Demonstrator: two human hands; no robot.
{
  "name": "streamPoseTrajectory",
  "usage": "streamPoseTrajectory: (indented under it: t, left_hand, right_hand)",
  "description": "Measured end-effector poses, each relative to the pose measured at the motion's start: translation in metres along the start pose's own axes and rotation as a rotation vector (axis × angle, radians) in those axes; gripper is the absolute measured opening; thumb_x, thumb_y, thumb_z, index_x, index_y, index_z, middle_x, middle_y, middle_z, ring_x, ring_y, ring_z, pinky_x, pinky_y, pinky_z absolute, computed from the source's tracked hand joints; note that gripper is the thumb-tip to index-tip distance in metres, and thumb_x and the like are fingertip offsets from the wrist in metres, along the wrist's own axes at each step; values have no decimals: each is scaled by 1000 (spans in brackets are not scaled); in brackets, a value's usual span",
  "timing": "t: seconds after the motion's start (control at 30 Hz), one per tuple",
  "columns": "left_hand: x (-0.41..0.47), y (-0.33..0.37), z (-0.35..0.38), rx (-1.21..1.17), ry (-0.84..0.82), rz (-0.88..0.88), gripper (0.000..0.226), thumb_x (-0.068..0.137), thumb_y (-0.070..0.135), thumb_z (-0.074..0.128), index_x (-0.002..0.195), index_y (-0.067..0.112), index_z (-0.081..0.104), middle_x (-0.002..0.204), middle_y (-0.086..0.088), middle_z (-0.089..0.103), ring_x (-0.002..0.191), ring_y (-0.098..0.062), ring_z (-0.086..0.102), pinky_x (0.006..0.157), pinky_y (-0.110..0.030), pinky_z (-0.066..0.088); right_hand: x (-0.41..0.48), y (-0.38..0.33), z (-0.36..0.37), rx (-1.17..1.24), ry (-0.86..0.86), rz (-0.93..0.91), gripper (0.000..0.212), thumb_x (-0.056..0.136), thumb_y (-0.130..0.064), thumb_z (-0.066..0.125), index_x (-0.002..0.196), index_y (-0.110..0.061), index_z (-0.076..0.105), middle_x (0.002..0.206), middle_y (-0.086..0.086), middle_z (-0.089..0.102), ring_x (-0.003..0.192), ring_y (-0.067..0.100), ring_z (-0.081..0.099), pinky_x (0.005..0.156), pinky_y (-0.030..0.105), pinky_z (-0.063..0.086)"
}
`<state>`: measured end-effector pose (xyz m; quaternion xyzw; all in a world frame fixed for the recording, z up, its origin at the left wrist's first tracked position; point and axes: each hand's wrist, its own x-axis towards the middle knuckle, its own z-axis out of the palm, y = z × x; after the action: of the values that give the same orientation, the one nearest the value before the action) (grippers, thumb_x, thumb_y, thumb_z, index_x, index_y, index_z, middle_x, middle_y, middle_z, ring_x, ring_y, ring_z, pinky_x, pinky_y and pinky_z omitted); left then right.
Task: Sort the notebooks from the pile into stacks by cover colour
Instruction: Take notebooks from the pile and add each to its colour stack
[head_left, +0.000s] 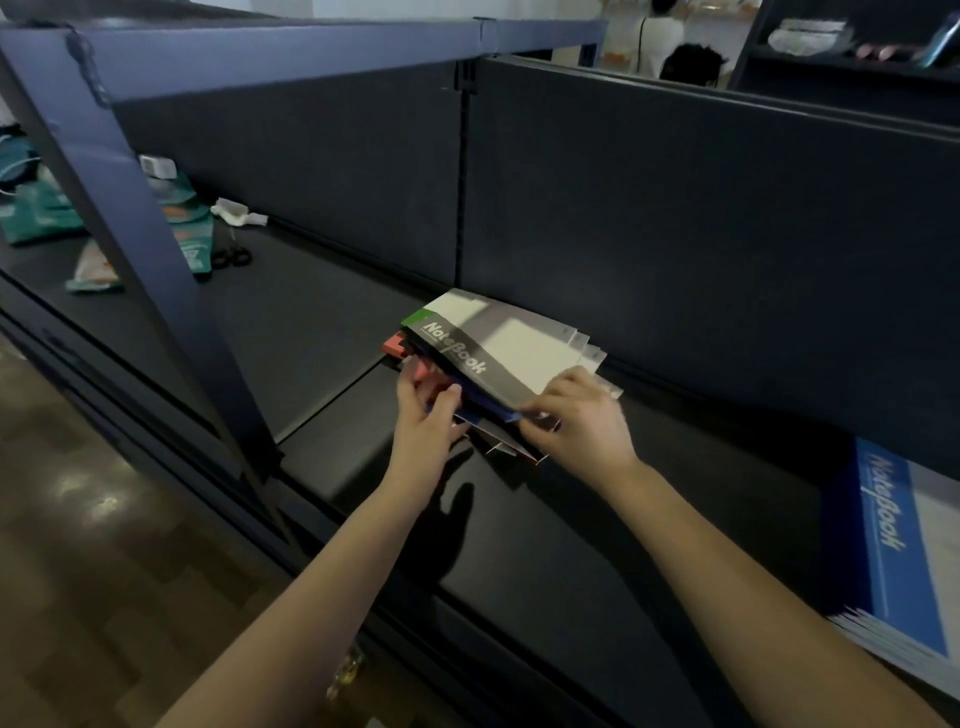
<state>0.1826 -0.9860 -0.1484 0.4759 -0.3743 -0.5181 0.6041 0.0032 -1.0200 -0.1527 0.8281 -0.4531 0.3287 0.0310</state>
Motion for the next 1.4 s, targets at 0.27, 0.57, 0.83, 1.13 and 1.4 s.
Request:
streamPoseTrajectory:
  t: [0.27, 0.57, 0.83, 1.13, 1.4]
  left_hand:
    - [17, -8, -3, -16, 176, 29, 67, 85, -1, 58, 142, 26, 36, 133, -6, 56, 118, -23, 57, 101, -49, 45]
    - [3, -6, 1, 71, 86, 110, 72, 85, -20, 48, 131, 35, 36, 138, 1, 48, 126, -14, 49, 105, -38, 43]
    - [1, -6, 2, 19, 81, 104, 74, 87, -17, 50, 141, 31, 33, 127, 6, 53, 111, -4, 56, 77, -18, 52]
    - [-11, -5, -23, 64, 200, 150, 64, 88, -15, 48, 130, 32, 40, 138, -2, 49, 120, -19, 53, 96, -41, 49]
    - [-21, 3, -43, 84, 235, 152, 60, 88, -14, 48, 124, 34, 42, 114, 18, 53, 99, -2, 56, 72, -20, 47]
  right_hand:
    - [-36, -34, 0, 495, -156, -53, 24, 79, -27, 66, 87, -6, 74, 105, 4, 69, 98, 13, 64, 81, 30, 54]
    - [-25, -18, -8, 333, -201, 389, 43, 94, -42, 54, 132, -21, 55, 142, -5, 44, 128, 12, 42, 108, 31, 36]
    - [-16, -5, -26, 455, -115, 665, 44, 99, -31, 48, 140, -17, 42, 133, -2, 50, 102, 2, 47, 78, 12, 40]
    - [33, 22, -6, 196, -321, 508, 61, 92, -30, 61, 145, -13, 36, 151, 4, 36, 136, 19, 36, 109, 30, 31]
    - [41, 21, 13, -120, -396, 421, 42, 98, -40, 46, 131, -15, 54, 132, 7, 56, 117, 26, 55, 91, 40, 48]
